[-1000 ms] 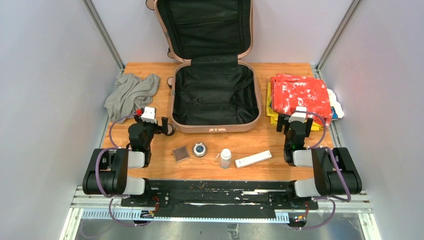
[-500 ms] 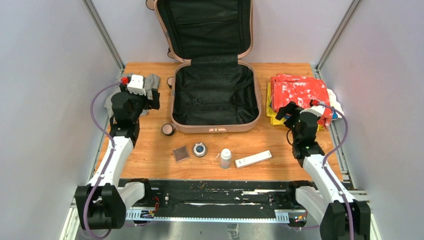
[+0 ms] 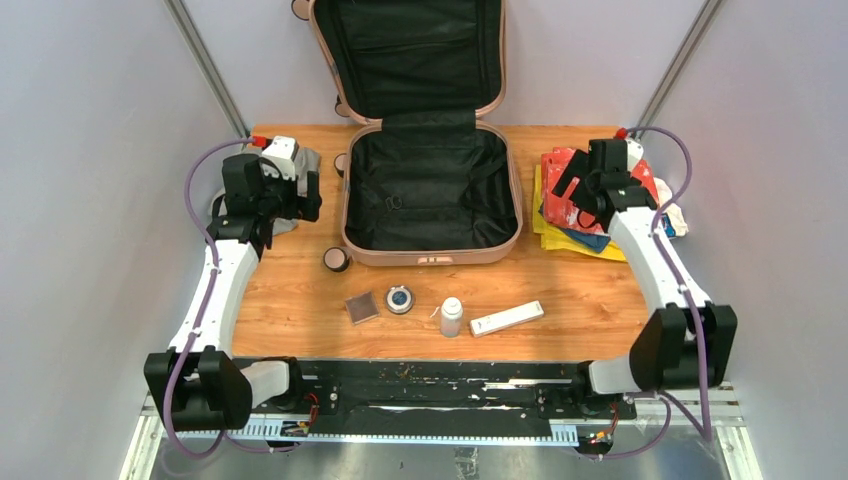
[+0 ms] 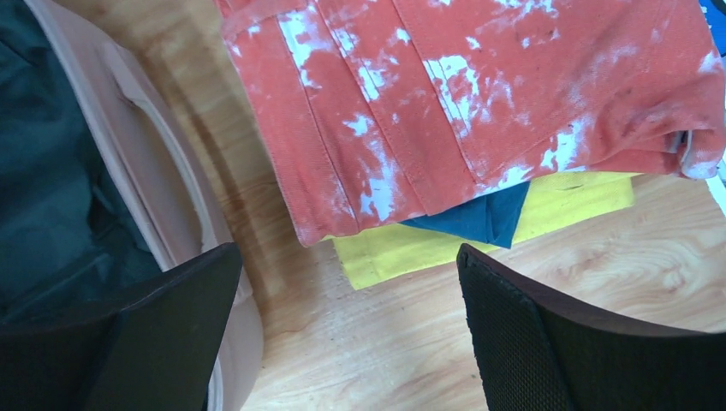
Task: Pack the luggage
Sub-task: Pick up the clothes at the center of the board.
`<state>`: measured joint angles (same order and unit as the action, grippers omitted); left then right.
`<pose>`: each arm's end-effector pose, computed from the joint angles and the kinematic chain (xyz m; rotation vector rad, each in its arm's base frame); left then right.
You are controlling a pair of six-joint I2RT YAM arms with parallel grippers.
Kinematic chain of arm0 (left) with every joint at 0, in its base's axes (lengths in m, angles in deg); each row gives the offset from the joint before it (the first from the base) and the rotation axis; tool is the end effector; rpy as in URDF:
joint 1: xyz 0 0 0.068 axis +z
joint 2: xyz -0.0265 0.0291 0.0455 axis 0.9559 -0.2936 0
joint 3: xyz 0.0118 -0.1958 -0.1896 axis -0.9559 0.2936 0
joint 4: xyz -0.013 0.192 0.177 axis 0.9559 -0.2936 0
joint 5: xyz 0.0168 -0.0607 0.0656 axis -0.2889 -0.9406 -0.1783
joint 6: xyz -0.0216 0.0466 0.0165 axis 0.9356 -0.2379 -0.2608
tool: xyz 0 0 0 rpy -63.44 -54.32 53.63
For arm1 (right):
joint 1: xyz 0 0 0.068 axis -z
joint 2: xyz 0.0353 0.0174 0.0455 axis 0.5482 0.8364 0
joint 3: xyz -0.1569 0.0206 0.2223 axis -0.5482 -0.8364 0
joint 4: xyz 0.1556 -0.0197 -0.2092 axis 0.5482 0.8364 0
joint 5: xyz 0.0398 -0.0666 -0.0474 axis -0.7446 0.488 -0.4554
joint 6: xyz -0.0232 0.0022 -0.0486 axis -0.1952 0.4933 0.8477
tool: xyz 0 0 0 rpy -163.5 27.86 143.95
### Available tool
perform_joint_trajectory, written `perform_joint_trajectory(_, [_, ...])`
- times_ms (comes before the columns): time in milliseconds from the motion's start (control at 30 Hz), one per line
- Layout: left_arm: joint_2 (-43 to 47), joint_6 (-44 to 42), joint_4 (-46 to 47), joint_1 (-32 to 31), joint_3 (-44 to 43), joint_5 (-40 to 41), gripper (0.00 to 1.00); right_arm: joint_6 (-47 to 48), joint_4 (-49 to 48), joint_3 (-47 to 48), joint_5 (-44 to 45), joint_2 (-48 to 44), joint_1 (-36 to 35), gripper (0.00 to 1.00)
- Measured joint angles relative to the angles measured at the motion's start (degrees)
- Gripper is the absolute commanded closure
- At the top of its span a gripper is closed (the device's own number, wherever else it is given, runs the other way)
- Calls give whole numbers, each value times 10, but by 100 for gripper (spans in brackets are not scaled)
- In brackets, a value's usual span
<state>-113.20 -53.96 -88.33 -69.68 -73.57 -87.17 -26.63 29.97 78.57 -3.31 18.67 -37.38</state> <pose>0.2658 0.0074 0.3282 0.2077 2.0328 -0.1096 0.2987 0.0127 0.3278 0.6040 2.0392 0.0727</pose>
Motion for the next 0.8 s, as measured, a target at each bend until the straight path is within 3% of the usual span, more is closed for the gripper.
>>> perform_joint_trajectory(233, [0, 0, -40, 0, -2, -14, 0, 47, 80, 107, 26, 114, -18, 1])
perform_joint_trajectory(800, [-3, 2, -72, 0, -7, -43, 0, 116, 113, 396, 129, 425, -52, 8])
